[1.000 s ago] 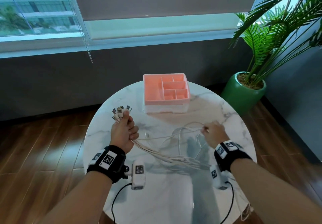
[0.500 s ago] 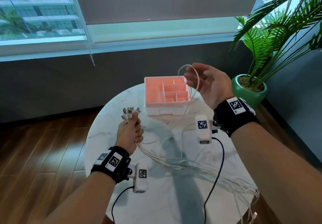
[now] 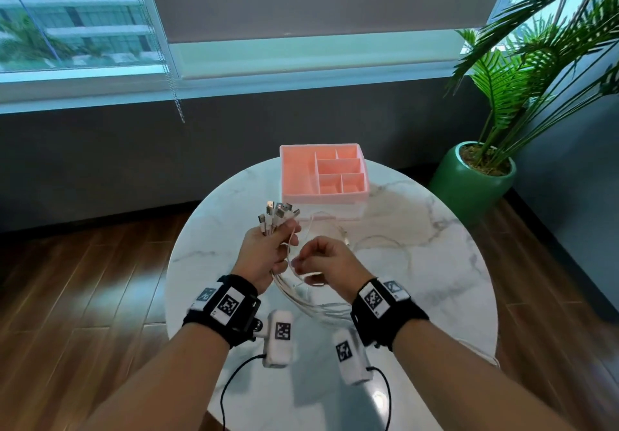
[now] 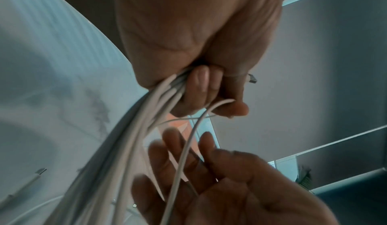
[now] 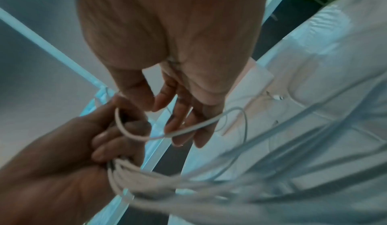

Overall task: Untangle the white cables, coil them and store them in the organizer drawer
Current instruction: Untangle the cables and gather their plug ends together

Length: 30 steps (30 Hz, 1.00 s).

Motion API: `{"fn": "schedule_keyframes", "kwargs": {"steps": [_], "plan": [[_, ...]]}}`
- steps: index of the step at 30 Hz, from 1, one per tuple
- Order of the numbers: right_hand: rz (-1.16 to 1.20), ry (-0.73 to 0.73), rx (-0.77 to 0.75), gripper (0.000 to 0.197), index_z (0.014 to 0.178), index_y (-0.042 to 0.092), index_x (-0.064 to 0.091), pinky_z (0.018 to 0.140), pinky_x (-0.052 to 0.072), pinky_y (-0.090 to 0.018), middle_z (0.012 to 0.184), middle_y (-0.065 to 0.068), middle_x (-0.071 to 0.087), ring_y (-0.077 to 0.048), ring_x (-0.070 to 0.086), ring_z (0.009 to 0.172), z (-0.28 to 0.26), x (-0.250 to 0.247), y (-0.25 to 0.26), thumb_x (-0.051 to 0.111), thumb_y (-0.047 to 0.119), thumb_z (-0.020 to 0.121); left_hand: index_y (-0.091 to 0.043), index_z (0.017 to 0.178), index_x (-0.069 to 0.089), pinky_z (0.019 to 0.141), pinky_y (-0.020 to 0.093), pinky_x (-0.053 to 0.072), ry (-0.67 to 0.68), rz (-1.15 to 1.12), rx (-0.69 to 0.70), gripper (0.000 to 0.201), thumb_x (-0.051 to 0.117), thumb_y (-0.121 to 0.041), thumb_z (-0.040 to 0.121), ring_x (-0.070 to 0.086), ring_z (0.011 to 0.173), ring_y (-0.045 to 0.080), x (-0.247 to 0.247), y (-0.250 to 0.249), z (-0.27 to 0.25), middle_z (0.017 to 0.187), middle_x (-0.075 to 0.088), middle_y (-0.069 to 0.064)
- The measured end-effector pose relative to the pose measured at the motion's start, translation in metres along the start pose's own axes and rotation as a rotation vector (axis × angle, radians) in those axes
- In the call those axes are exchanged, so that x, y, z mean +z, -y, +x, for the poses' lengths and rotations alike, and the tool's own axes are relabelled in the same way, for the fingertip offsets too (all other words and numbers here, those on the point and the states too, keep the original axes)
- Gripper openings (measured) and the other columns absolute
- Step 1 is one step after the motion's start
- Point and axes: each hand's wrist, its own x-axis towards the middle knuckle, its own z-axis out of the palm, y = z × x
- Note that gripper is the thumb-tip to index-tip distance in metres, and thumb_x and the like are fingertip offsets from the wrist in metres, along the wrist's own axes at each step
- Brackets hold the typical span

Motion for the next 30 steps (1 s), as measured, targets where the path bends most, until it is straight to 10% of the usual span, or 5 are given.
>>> {"fn": "schedule_keyframes", "kwargs": {"steps": [7, 13, 21, 27, 30], "plan": [[0.622, -0.094, -0.052, 0.039, 0.135, 0.003, 0.048, 0.084, 0.055, -0.044, 0.116, -0.023, 0.069, -0.032, 0.069, 0.095, 0.023, -0.03, 0.056, 0.046, 0.018, 0.1, -0.002, 0.092, 0.068, 0.035, 0.02, 0.021, 0.142, 0.2, -0.048, 0.02, 0.066, -0.021, 0.098, 0.033, 0.046, 0.011, 0.002, 0.007, -0.011, 0.062, 0.055, 0.002], [0.736, -0.421, -0.251, 0.013, 0.107, 0.011, 0.059, 0.053, 0.051, -0.027, 0.068, -0.008, 0.062, -0.016, 0.057, 0.05, 0.034, -0.08, 0.119, 0.05, 0.007, 0.099, -0.004, 0.092, 0.068, 0.035, 0.019, 0.021, 0.052, 0.193, -0.065, 0.018, 0.066, -0.021, 0.098, 0.033, 0.047, 0.011, -0.01, 0.015, -0.011, 0.063, 0.055, 0.001], [0.54, -0.782, -0.299, 0.021, 0.086, 0.023, 0.057, 0.043, 0.026, -0.015, 0.054, 0.006, 0.04, -0.008, 0.031, 0.039, -0.002, -0.205, 0.078, 0.043, 0.016, 0.1, -0.008, 0.092, 0.064, 0.035, 0.019, 0.022, -0.038, 0.075, -0.058, 0.015, 0.067, -0.022, 0.097, 0.032, 0.045, 0.01, -0.019, 0.016, 0.0, 0.067, 0.059, 0.004], [0.294, -1.215, 0.042, 0.027, 0.078, 0.015, 0.058, 0.035, 0.029, -0.016, 0.062, -0.006, 0.041, -0.012, 0.036, 0.033, -0.065, -0.296, -0.014, 0.047, 0.032, 0.096, -0.009, 0.091, 0.064, 0.036, 0.02, 0.023, -0.096, -0.023, -0.023, 0.024, 0.063, -0.031, 0.1, 0.03, 0.043, 0.008, -0.015, 0.016, 0.009, 0.076, 0.067, 0.005], [-0.107, -1.306, 0.431, 0.049, 0.117, 0.004, 0.063, 0.057, 0.05, -0.033, 0.107, -0.022, 0.063, -0.034, 0.067, 0.085, -0.109, -0.322, -0.055, 0.058, 0.041, 0.085, -0.01, 0.087, 0.061, 0.037, 0.019, 0.019, -0.112, -0.095, 0.005, 0.028, 0.063, -0.035, 0.099, 0.027, 0.043, 0.008, -0.011, 0.011, 0.011, 0.059, 0.042, -0.001]]}}
